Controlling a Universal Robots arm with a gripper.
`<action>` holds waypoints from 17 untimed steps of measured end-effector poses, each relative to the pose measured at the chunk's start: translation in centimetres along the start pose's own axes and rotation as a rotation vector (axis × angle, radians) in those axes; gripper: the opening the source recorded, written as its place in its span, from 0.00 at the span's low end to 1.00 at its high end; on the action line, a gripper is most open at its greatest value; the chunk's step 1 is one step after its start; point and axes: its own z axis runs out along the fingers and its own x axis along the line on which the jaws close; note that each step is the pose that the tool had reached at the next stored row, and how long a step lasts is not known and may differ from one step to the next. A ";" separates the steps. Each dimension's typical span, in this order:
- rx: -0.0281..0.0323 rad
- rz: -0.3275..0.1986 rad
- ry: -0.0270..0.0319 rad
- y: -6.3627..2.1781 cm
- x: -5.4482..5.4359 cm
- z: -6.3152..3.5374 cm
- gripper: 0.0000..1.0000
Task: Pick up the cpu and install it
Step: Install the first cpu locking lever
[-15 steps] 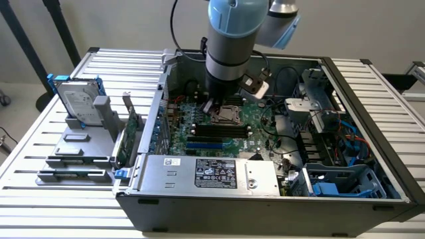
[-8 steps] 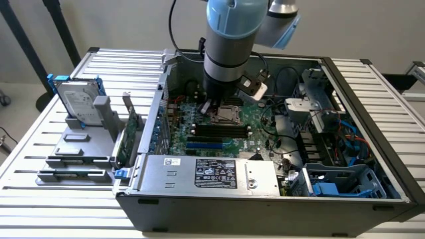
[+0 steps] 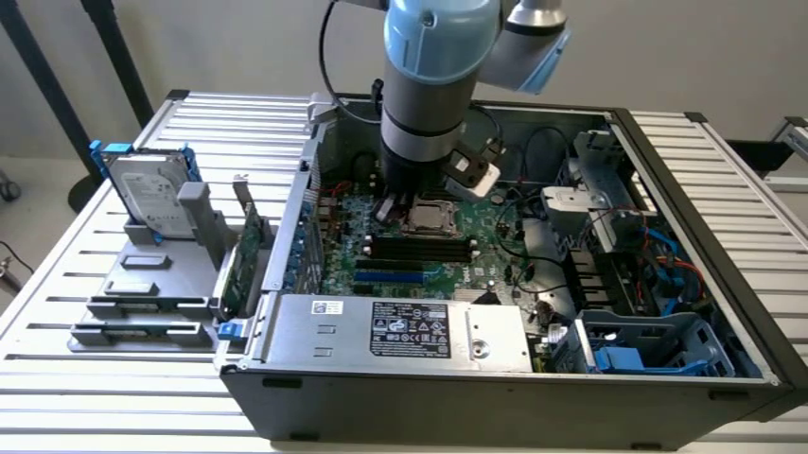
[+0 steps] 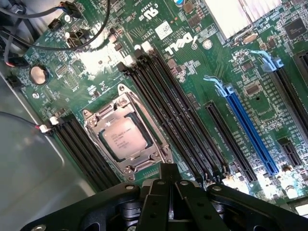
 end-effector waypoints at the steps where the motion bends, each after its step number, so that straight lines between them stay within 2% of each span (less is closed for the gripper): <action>1: -0.0001 0.000 0.0000 -0.09 -0.1 0.15 0.11; 7: -0.0018 0.004 -0.0003 -0.80 -0.6 0.93 0.11; 17: -0.0019 0.004 -0.0002 -0.79 -0.6 1.95 0.11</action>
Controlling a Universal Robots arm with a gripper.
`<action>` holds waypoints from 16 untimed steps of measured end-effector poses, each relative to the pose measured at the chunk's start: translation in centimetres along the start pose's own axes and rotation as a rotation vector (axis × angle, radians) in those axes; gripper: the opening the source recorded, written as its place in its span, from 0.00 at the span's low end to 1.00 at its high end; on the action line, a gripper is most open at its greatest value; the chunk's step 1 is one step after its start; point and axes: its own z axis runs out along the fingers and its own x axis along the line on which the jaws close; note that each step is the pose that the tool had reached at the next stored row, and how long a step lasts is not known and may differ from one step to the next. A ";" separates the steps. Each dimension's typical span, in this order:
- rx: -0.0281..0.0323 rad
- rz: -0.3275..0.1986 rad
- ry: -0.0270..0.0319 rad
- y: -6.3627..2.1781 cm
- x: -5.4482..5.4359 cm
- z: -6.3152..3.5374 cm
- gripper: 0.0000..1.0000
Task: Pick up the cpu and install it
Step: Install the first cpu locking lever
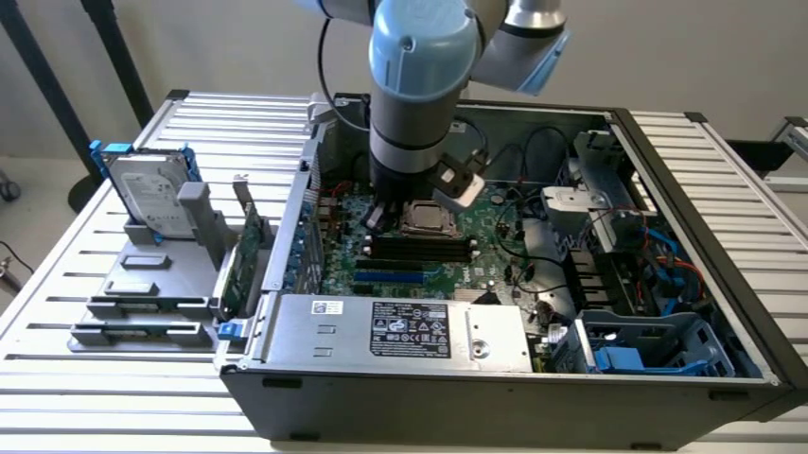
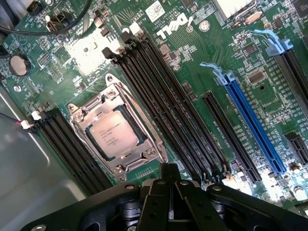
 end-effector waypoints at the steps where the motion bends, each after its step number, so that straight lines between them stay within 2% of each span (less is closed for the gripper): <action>1: -0.0001 0.000 0.0000 -0.01 0.0 0.12 0.11; 16: -0.0038 -0.001 0.0021 -0.16 0.2 1.46 0.11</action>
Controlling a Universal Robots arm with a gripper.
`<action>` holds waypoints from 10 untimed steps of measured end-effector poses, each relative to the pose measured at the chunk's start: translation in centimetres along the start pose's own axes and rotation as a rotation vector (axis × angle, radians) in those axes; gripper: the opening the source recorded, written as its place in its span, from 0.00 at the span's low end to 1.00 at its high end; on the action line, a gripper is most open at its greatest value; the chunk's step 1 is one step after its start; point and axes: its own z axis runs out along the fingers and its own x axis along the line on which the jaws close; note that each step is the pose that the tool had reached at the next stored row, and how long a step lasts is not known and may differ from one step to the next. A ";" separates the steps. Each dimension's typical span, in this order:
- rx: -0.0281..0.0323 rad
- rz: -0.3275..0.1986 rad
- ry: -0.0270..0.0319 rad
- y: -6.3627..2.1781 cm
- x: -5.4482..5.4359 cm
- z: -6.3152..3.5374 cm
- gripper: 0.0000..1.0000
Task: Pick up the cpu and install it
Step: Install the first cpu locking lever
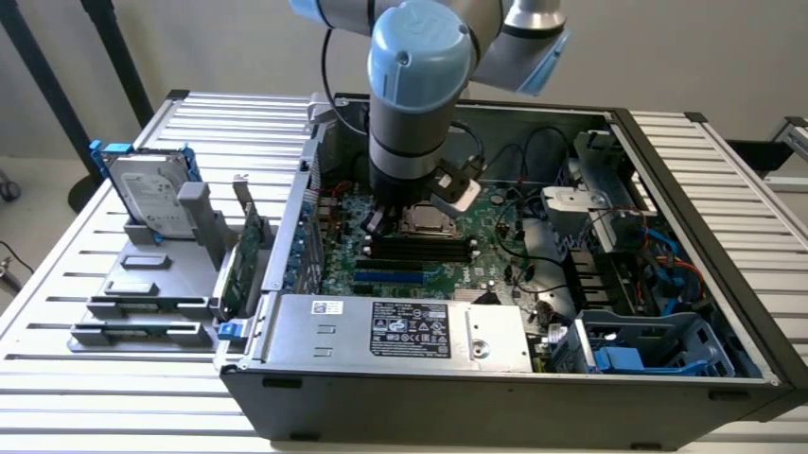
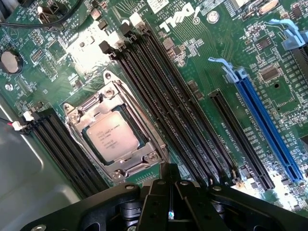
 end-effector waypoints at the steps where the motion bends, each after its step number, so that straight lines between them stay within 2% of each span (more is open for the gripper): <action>1: -0.0003 0.000 0.0001 -0.01 0.0 0.06 0.11; 10: -0.0024 -0.001 0.0018 -0.12 0.1 0.52 0.11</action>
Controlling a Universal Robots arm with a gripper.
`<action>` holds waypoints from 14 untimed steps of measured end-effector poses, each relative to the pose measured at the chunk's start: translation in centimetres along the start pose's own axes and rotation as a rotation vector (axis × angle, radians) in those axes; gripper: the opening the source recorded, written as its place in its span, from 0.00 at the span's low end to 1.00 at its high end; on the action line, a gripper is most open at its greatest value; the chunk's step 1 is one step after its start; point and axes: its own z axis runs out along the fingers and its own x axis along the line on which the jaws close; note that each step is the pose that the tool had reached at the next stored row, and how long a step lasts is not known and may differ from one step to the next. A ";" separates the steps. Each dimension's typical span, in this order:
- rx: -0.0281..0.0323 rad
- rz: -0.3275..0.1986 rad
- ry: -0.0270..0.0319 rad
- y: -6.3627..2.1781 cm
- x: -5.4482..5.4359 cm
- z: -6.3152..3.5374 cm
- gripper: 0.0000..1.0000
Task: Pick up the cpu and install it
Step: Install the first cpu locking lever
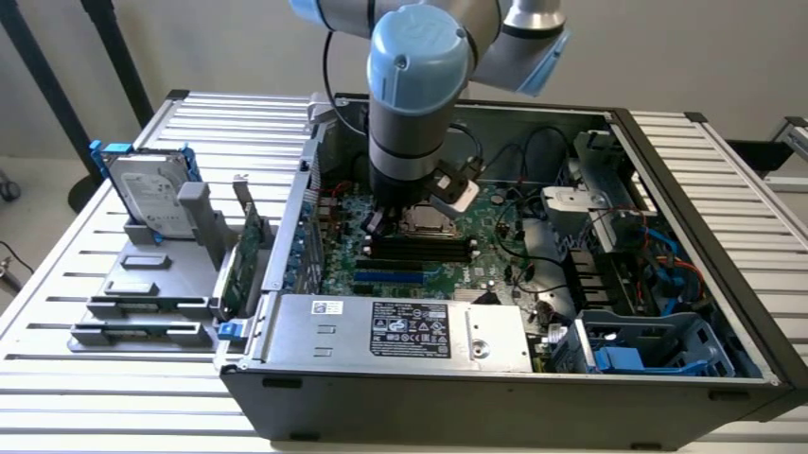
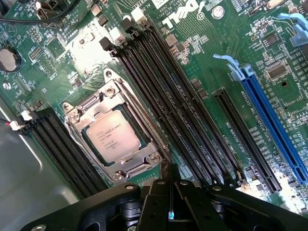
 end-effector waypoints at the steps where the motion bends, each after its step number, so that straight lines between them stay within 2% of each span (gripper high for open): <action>1: -0.0005 0.000 0.0003 -0.01 0.0 0.05 0.11; 6: -0.0059 -0.001 -0.0011 -0.07 0.0 0.23 0.11; 10: -0.0123 -0.001 -0.0087 -0.10 0.0 0.25 0.11; 14: -0.0131 -0.001 -0.0098 -0.17 0.0 -0.02 0.11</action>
